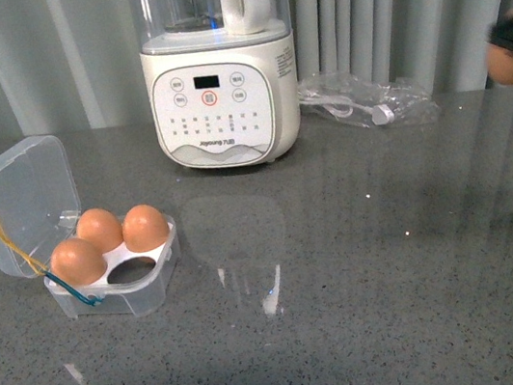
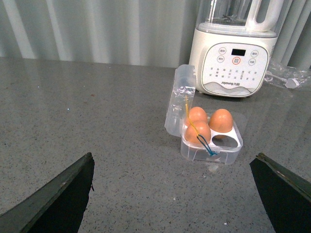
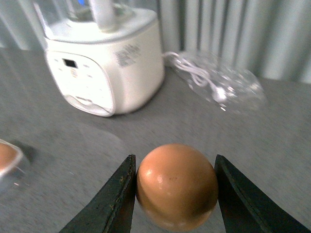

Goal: Put egg into box

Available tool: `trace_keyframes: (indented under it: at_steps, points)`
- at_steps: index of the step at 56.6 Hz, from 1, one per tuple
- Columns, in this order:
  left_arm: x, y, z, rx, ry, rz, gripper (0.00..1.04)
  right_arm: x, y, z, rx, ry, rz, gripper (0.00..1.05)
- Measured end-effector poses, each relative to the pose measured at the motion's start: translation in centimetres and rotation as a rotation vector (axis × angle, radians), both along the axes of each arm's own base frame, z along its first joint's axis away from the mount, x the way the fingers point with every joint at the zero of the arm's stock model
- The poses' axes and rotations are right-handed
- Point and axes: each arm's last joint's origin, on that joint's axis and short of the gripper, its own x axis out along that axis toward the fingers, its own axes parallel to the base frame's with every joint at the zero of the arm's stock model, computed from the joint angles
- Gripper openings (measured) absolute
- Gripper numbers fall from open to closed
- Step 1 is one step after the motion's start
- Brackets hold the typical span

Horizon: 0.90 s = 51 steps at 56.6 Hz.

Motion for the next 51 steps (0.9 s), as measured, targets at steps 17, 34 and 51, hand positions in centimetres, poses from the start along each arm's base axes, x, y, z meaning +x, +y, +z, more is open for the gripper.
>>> trace_keyframes:
  at_steps: [17, 34, 51]
  points:
    - [0.0, 0.0, 0.0, 0.000, 0.000, 0.000, 0.98, 5.3, 7.7, -0.5, 0.055, 0.043, 0.240, 0.41]
    - [0.0, 0.0, 0.0, 0.000, 0.000, 0.000, 0.98, 7.4, 13.8, -2.4, 0.053, 0.111, 0.445, 0.41]
    - [0.0, 0.0, 0.0, 0.000, 0.000, 0.000, 0.98, 6.0, 19.1, -3.6, 0.010, 0.134, 0.653, 0.41]
